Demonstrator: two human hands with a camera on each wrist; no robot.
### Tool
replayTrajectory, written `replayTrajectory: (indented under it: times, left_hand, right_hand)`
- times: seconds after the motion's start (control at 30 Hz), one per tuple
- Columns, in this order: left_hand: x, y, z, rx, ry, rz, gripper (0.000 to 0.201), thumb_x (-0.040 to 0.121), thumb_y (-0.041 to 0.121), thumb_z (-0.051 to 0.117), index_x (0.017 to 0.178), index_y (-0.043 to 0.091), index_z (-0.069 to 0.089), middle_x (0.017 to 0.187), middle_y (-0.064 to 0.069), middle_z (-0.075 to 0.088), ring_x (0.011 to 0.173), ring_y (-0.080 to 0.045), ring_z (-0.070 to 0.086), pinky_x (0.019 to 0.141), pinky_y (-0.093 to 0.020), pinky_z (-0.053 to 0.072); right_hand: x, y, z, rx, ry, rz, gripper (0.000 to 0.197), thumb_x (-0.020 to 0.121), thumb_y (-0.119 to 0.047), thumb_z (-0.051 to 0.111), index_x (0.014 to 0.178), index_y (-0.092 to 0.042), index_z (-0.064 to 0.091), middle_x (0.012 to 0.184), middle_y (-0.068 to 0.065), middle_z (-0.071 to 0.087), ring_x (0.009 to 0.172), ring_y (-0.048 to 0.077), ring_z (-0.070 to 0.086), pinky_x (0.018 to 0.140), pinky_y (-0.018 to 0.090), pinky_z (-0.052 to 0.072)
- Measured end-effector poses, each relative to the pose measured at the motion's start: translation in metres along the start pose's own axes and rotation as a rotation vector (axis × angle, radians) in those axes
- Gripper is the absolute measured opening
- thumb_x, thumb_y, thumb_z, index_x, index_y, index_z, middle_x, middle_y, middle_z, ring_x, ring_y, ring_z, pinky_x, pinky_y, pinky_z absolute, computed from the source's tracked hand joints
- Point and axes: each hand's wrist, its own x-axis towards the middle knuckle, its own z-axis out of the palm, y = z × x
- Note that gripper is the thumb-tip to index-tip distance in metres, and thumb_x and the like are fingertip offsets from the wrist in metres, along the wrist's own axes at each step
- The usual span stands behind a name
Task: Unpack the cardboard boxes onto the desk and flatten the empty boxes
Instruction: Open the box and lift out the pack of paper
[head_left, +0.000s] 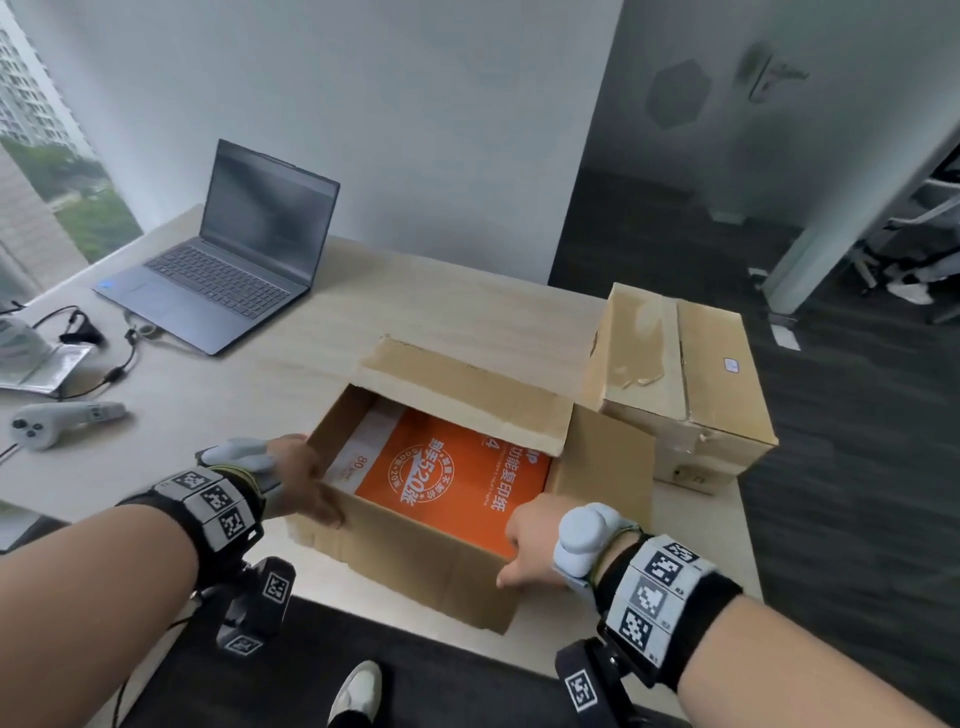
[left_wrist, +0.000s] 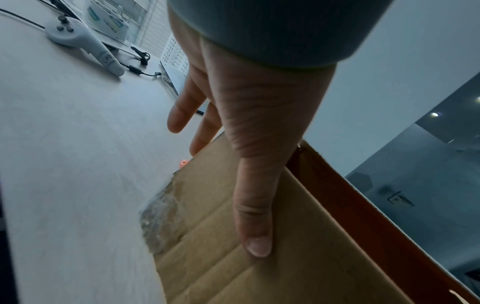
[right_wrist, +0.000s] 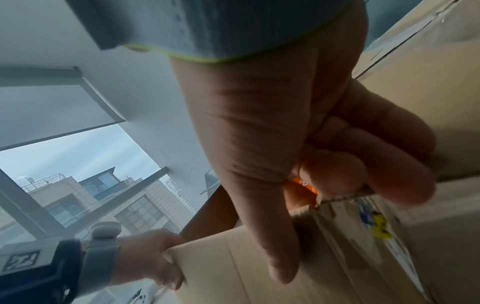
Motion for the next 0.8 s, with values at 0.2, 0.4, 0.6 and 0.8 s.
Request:
replayTrajectory:
  times: [0.2,0.4,0.6,0.8]
  left_hand:
    - [0.007,0.003,-0.003,-0.016,-0.033,-0.016,0.054,0.057,0.07,0.084,0.08,0.026,0.063,0.085,0.008,0.066,0.073,-0.008,0.062,0.055,-0.022,0.04]
    - [0.022,-0.001,-0.005,0.01,-0.026,-0.022,0.074,0.03,0.087,0.07,0.073,0.028,0.067,0.076,0.012,0.068,0.068,-0.008,0.066,0.061,-0.028,0.056]
    - [0.015,-0.003,-0.003,-0.049,-0.017,0.006,0.059,0.047,0.077,0.082,0.077,0.03,0.063,0.092,0.011,0.059,0.076,-0.01,0.063,0.062,-0.025,0.048]
    - [0.012,-0.005,0.0,-0.105,-0.041,0.028,0.054,0.05,0.071,0.086,0.077,0.032,0.059,0.096,0.012,0.053,0.08,-0.009,0.059,0.063,-0.022,0.046]
  right_hand:
    - [0.001,0.02,-0.016,0.254,-0.105,0.078,0.059,0.087,-0.071,0.05,0.093,-0.016,0.07,0.064,-0.001,0.074,0.063,0.012,0.068,0.066,0.027,0.049]
    - [0.002,0.034,-0.01,0.369,-0.026,0.202,0.028,0.093,-0.044,0.053,0.112,-0.023,0.056,0.096,0.007,0.069,0.076,0.025,0.071,0.053,0.029,0.053]
    - [0.009,0.027,-0.004,0.565,-0.117,0.208,0.02,0.097,-0.024,0.042,0.103,-0.016,0.059,0.088,0.013,0.074,0.065,0.026,0.074,0.053,0.031,0.055]
    - [0.017,0.016,-0.032,0.415,0.135,0.138,0.051,0.104,-0.035,0.038,0.155,-0.027,0.033,0.108,0.006,0.07,0.064,0.013,0.065,0.065,0.022,0.048]
